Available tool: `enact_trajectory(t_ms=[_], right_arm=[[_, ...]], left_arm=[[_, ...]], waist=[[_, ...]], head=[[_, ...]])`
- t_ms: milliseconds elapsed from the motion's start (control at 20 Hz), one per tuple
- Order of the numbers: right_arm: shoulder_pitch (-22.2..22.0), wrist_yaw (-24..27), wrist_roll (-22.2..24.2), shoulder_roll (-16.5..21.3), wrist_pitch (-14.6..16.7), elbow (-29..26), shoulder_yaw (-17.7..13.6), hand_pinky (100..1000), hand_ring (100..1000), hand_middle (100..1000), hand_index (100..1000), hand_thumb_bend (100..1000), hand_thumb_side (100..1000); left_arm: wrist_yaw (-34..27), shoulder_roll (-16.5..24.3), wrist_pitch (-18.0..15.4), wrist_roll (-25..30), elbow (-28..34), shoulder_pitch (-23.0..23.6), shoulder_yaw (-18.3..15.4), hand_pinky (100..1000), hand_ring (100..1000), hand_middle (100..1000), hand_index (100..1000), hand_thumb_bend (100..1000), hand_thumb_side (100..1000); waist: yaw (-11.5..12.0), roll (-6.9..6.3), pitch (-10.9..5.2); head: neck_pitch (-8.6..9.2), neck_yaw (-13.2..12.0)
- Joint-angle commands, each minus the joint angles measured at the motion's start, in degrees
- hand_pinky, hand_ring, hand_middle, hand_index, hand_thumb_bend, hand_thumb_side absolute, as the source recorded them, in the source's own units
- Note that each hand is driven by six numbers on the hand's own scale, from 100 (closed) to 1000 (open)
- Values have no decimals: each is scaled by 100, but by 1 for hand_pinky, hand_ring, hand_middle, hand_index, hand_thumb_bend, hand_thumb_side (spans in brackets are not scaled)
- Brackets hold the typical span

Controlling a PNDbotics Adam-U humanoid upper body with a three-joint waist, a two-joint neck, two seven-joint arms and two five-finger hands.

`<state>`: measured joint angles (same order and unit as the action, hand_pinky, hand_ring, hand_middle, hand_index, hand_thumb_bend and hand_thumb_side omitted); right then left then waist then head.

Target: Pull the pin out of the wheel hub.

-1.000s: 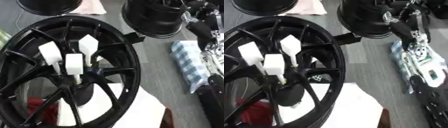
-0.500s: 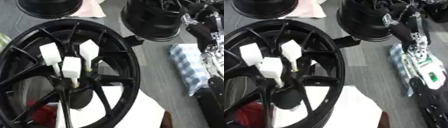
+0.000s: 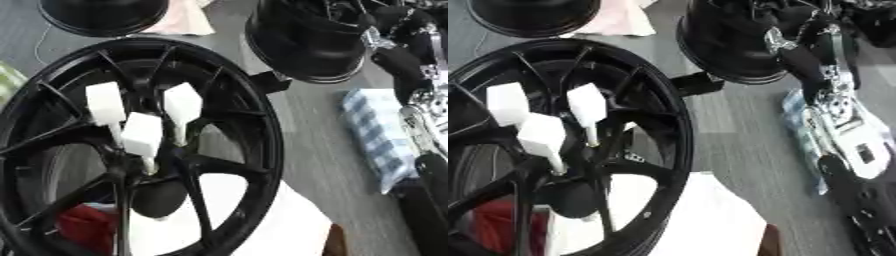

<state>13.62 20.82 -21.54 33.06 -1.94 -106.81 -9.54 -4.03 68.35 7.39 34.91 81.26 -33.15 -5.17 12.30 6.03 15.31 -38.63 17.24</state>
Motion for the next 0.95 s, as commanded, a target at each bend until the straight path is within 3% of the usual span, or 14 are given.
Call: enact_trajectory(t_ms=[50, 300, 600, 750, 950], right_arm=[[61, 11, -3, 133, 2, -100, -48, 644, 581, 471, 599, 331, 144], [64, 7, -5, 145, 1, -111, -47, 644, 582, 471, 599, 338, 138], [63, -35, -8, 189, 21, -181, -59, 645, 582, 472, 600, 358, 123], [55, -89, -29, 201, 24, -241, -83, 646, 583, 473, 601, 366, 116], [65, -166, -76, 210, 28, -333, -115, 646, 583, 473, 601, 381, 110]], left_arm=[[104, 200, -29, 35, 98, -140, -154, 952, 838, 748, 882, 130, 634], [-332, 60, 196, -367, 305, -324, -342, 895, 728, 617, 814, 100, 734], [-945, -296, -77, -979, 956, -335, -836, 874, 676, 571, 774, 100, 722], [-1244, -494, -179, -1279, 1407, 51, -1172, 870, 672, 567, 770, 100, 711], [-1639, -884, -122, -1674, 2044, 681, -1333, 868, 666, 561, 764, 100, 715]], waist=[[18, -39, -110], [41, -37, -134], [111, -1, -184], [170, 38, -180], [243, 99, -157]], head=[[30, 8], [-4, 25], [-28, 53], [-3, 111], [55, 170]])
